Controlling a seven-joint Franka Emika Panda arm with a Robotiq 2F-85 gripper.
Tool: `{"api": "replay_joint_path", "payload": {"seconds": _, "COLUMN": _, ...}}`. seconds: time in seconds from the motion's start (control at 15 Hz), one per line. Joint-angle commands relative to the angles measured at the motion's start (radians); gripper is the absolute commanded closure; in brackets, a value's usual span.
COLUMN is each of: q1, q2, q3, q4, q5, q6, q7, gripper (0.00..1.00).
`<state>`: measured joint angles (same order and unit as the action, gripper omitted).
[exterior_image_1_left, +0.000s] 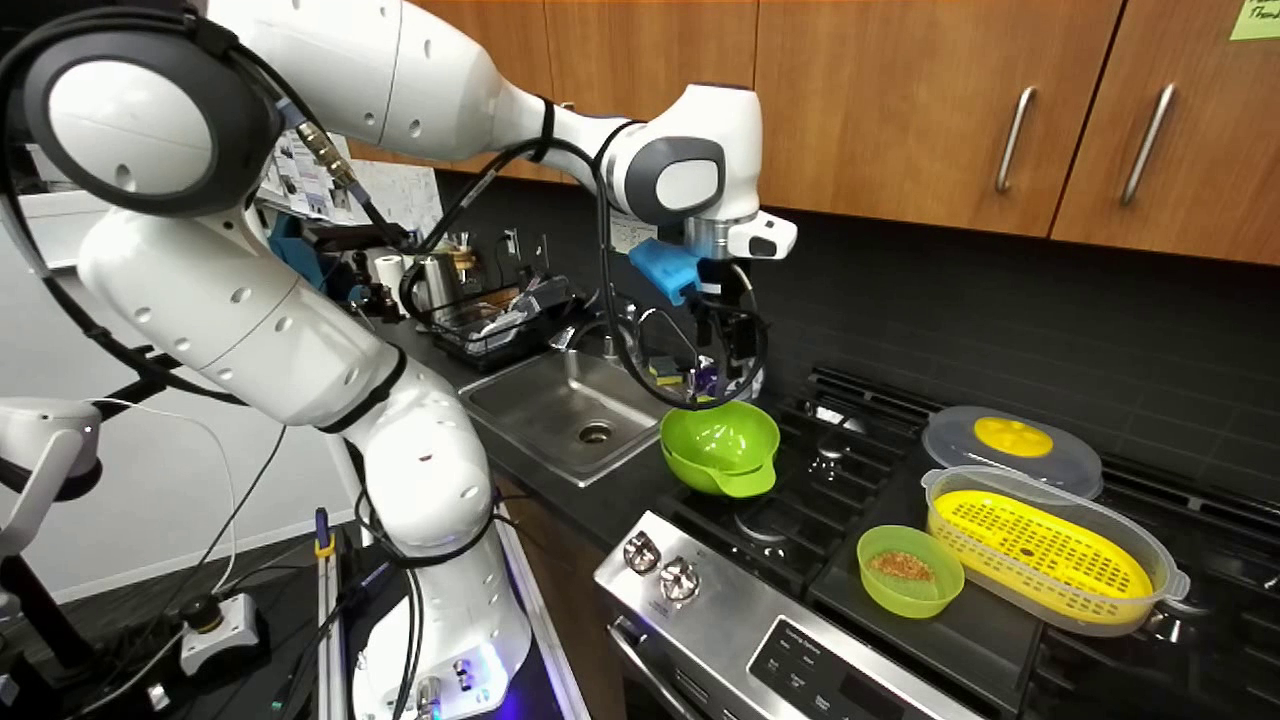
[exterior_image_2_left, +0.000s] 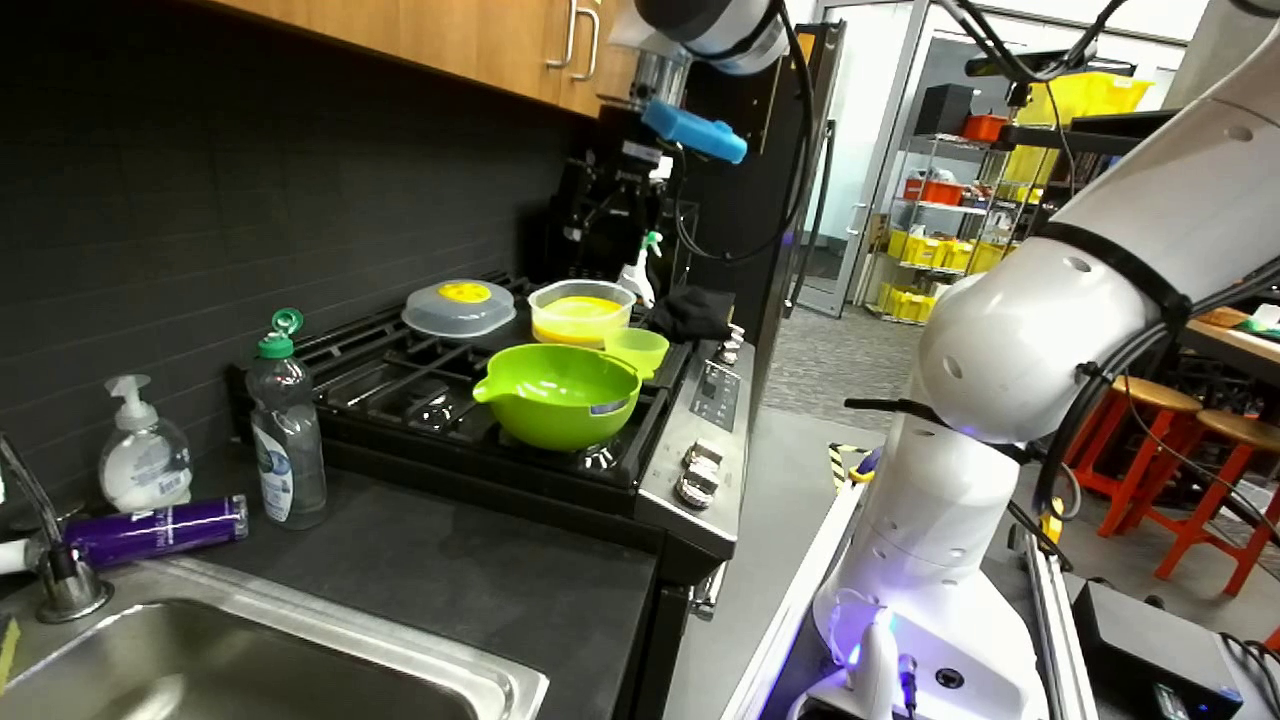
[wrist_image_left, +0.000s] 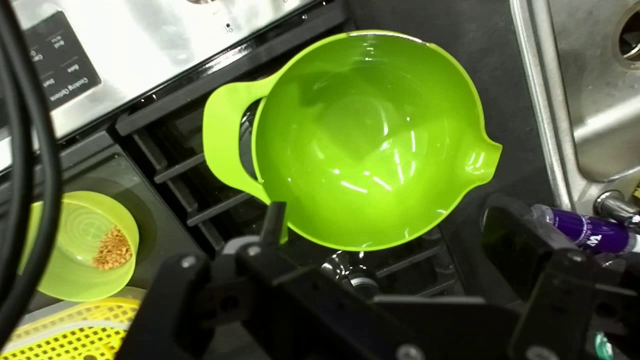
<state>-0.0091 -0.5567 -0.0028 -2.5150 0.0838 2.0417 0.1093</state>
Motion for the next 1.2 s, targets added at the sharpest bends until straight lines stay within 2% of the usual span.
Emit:
{"api": "replay_joint_path", "payload": {"seconds": 0.0, "q1": -0.021, "q2": 0.031, "q3": -0.017, "q4": 0.007, "q5": 0.008, "q6": -0.005, "q7": -0.002, "gripper": 0.00}}
{"api": "replay_joint_path", "payload": {"seconds": 0.47, "q1": -0.034, "q2": 0.145, "q3": -0.001, "q4": 0.022, "q5": -0.009, "q6": 0.011, "q7": 0.038, "gripper": 0.00}}
{"api": "replay_joint_path", "payload": {"seconds": 0.67, "q1": -0.028, "q2": 0.198, "q3": 0.013, "q4": 0.032, "q5": 0.012, "q6": 0.034, "q7": 0.102, "gripper": 0.00}}
{"api": "replay_joint_path", "payload": {"seconds": 1.13, "q1": 0.025, "q2": 0.302, "q3": 0.053, "q4": 0.018, "q5": 0.233, "q6": 0.130, "q7": 0.269, "gripper": 0.00}}
